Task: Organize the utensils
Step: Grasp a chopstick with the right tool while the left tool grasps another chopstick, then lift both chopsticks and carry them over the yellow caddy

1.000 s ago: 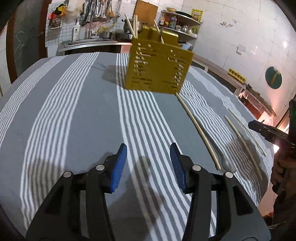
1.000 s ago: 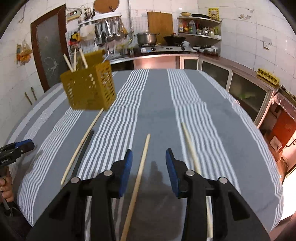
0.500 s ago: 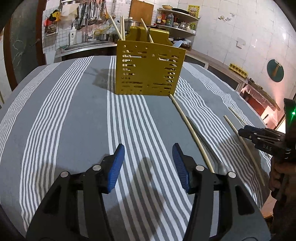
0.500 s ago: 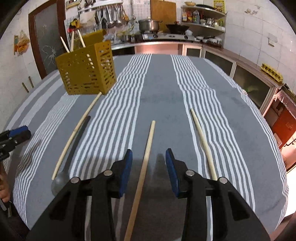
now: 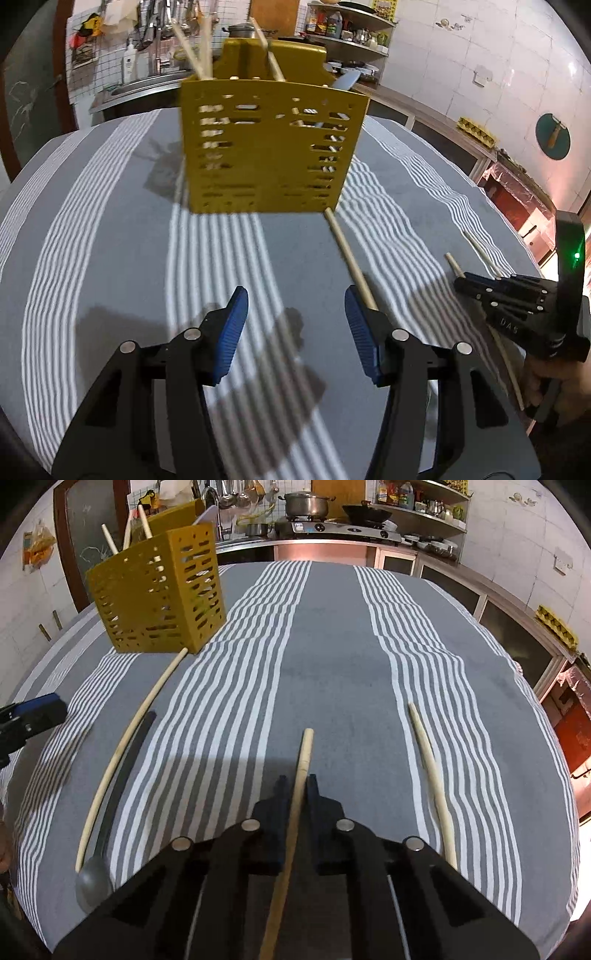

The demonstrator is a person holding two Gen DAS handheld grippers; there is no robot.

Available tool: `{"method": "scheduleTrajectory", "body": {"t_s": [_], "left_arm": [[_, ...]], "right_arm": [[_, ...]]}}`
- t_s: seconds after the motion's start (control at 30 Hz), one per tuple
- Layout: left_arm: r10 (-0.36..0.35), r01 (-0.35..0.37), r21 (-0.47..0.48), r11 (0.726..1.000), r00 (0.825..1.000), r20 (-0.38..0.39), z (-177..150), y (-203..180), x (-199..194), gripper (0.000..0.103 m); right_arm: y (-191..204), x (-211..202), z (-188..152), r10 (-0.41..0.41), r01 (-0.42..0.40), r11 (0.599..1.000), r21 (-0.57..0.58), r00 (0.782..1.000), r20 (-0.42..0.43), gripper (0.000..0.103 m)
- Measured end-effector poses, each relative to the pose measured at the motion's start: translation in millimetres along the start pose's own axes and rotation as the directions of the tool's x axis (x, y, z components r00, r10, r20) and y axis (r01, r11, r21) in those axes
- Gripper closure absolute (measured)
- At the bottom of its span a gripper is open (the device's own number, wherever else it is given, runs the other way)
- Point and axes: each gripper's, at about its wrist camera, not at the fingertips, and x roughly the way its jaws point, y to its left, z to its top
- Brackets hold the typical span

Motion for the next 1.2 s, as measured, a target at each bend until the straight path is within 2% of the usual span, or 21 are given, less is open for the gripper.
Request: {"method": "scheduleTrajectory", "body": {"t_s": [0.23, 0.47, 0.6, 0.73, 0.83, 0.9, 1.0, 1.1, 1.2], "left_arm": [[-0.001, 0.002, 0.045, 0.999, 0.999, -0.039, 28, -25, 35, 0.05], [0.04, -0.034, 0.058, 0.998, 0.994, -0.104, 41, -42, 71, 0.05], [0.041, -0.03, 0.068, 0.997, 0.985, -0.168, 42, -49, 90, 0.05], [0.056, -0.044, 0.073, 0.996, 0.984, -0.172, 39, -52, 98, 0.05], [0.087, -0.073, 0.092, 0.993, 0.983, -0.16, 37, -55, 101, 0.06], [0.096, -0.084, 0.084, 0.993, 0.983, -0.154, 38, -54, 101, 0.084], [0.076, -0.064, 0.075, 0.995, 0.983, -0.166, 41, -51, 100, 0.097], [0.025, -0.018, 0.043, 0.999, 0.985, -0.172, 43, -44, 96, 0.099], [-0.014, 0.018, 0.033, 0.999, 0.991, -0.134, 42, -35, 80, 0.099]], "right_arm": [[-5, 19, 24, 0.001, -0.001, 1.0, 0.02, 1.0, 0.007, 0.095], [-9, 29, 37, 0.016, -0.016, 1.0, 0.013, 1.0, 0.005, 0.095], [-12, 32, 42, 0.02, -0.02, 1.0, 0.008, 1.0, 0.001, 0.095], [-12, 33, 43, 0.027, -0.027, 1.0, 0.005, 1.0, 0.001, 0.095], [-13, 34, 43, 0.029, -0.029, 1.0, 0.011, 1.0, 0.002, 0.095], [-13, 34, 43, 0.029, -0.029, 0.999, 0.014, 1.0, 0.002, 0.095], [-16, 34, 45, 0.043, -0.043, 0.999, 0.025, 0.999, 0.006, 0.095], [-18, 30, 44, 0.051, -0.051, 0.998, 0.024, 0.999, 0.018, 0.095], [-16, 18, 45, 0.073, -0.075, 0.997, 0.034, 0.995, 0.061, 0.096]]}}
